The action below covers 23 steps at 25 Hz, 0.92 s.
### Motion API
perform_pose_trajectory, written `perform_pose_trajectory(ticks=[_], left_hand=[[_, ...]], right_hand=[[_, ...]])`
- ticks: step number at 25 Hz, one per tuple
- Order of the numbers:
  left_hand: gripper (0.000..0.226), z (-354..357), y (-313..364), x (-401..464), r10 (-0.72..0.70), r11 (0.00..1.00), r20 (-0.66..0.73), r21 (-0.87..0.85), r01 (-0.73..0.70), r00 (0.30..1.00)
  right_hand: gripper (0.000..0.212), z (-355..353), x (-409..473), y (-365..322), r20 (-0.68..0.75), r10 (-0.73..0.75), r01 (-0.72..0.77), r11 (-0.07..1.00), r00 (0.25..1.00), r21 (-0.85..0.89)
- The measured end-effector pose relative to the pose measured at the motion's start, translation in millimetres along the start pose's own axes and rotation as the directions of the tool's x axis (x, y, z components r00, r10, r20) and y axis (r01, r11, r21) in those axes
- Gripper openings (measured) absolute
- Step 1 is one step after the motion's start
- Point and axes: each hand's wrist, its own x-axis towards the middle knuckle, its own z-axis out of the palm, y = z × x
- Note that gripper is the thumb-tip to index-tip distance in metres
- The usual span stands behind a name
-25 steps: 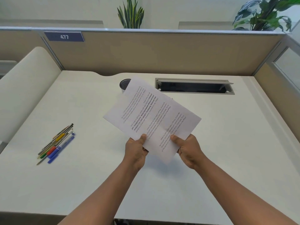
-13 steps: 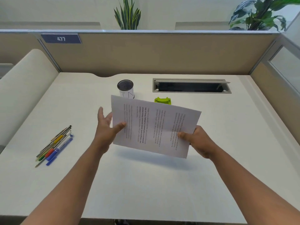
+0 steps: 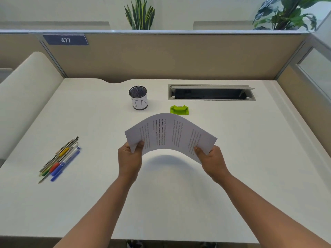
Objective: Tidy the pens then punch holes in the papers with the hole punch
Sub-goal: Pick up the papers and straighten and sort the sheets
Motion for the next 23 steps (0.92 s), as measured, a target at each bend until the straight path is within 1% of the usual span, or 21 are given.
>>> perform_pose_trajectory(ticks=[3, 5, 9, 12, 15, 23], left_hand=[[0.013, 7, -16, -14, -0.041, 0.999, 0.012, 0.023, 0.04, 0.999], [0.015, 9, -23, -21, -0.062, 0.998, 0.003, 0.034, 0.061, 0.998], [0.015, 9, -27, -22, -0.052, 0.997, -0.021, 0.059, 0.054, 0.998], [0.014, 9, -29, -23, -0.074, 0.995, -0.028, 0.062, 0.076, 0.997], [0.016, 8, -32, -19, -0.078, 0.993, -0.011, 0.089, 0.079, 0.997], [0.016, 3, -33, -17, -0.078, 0.989, 0.014, 0.128, 0.075, 0.997]], right_hand=[[0.016, 10, -9, 14, 0.0, 0.029, -0.029, 0.993, 1.0, -0.119], [0.017, 13, -12, 18, 0.001, 0.06, -0.059, 0.984, 0.998, -0.169], [0.017, 15, -14, 15, -0.034, 0.068, -0.073, 0.984, 0.997, -0.163], [0.016, 17, -16, 21, -0.001, 0.079, -0.077, 0.972, 0.997, -0.221], [0.022, 18, -16, 24, -0.002, 0.087, -0.084, 0.965, 0.996, -0.25], [0.024, 19, -16, 21, -0.008, 0.063, -0.063, 0.967, 0.998, -0.245]])
